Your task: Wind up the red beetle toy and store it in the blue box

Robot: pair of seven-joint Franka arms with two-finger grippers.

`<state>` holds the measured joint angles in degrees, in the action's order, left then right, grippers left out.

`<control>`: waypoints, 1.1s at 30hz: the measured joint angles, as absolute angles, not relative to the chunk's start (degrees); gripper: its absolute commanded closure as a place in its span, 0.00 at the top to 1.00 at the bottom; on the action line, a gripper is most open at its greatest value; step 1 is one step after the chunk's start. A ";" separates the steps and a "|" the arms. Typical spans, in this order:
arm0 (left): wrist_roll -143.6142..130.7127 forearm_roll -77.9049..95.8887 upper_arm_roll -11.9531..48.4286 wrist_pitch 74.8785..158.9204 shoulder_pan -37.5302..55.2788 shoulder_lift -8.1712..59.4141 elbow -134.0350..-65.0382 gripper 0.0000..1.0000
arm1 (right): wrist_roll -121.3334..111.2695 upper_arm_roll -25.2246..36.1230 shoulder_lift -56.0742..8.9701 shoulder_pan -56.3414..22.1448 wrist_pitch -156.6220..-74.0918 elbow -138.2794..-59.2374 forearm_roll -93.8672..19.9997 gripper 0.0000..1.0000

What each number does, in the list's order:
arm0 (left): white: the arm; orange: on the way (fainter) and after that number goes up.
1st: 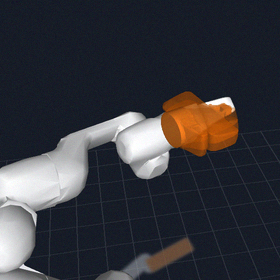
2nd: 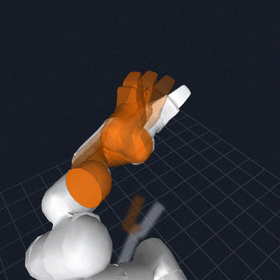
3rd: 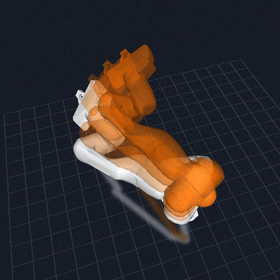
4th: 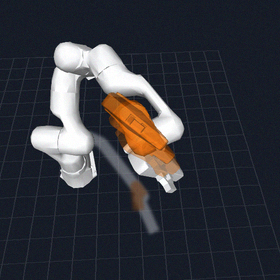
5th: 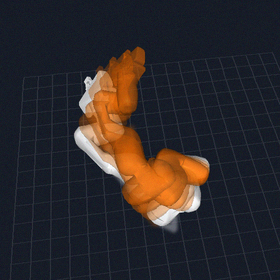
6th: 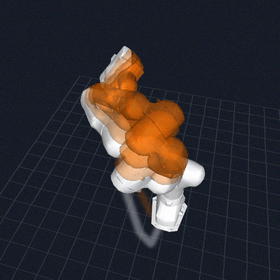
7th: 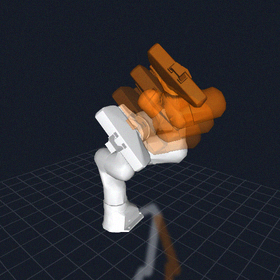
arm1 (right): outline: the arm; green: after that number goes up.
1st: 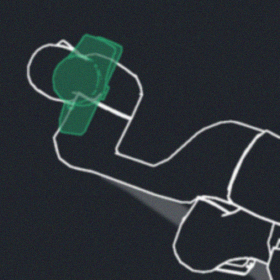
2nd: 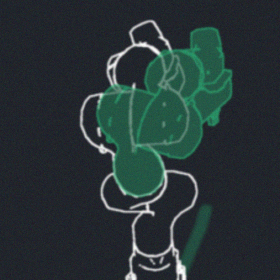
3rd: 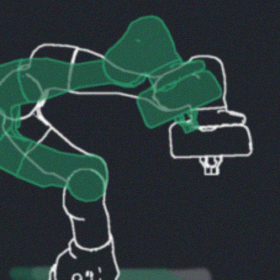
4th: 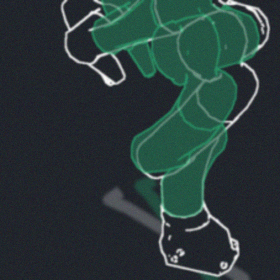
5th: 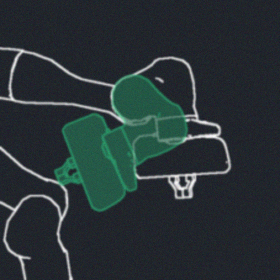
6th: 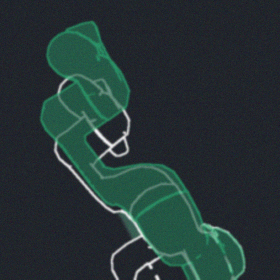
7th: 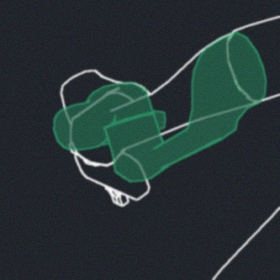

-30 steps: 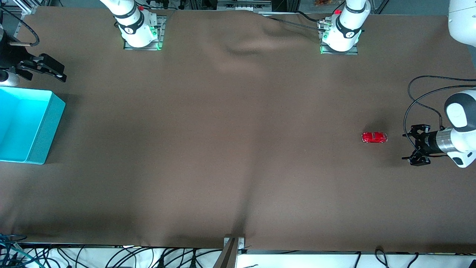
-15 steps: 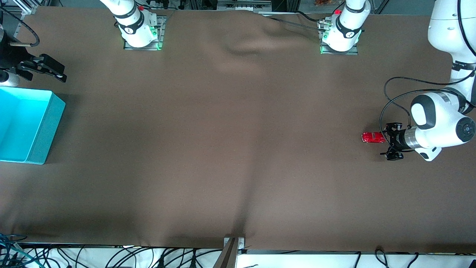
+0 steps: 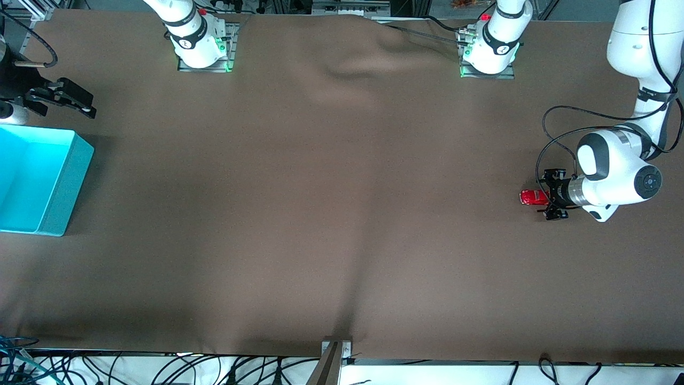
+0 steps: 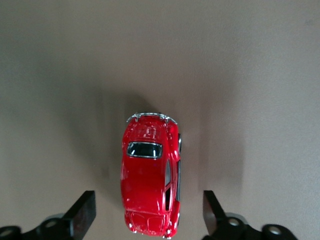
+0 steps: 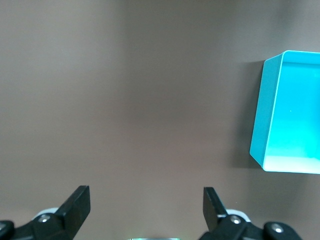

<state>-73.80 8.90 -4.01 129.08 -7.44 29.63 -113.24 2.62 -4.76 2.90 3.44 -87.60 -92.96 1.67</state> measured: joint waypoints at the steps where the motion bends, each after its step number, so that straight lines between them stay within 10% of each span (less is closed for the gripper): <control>1: -73.80 8.89 -4.07 129.10 -7.46 29.61 -113.29 0.51 | 2.62 -4.76 2.89 3.44 -87.60 -92.96 1.67 1.00; 9: -73.80 8.87 -4.34 129.17 -7.56 29.56 -113.39 0.00 | 2.62 -4.78 2.86 3.43 -87.60 -92.96 1.67 1.00; 33: -84.58 8.87 3.08 129.76 -4.93 27.33 -112.30 0.00 | 2.62 -4.85 2.62 3.42 -87.60 -92.96 1.66 1.00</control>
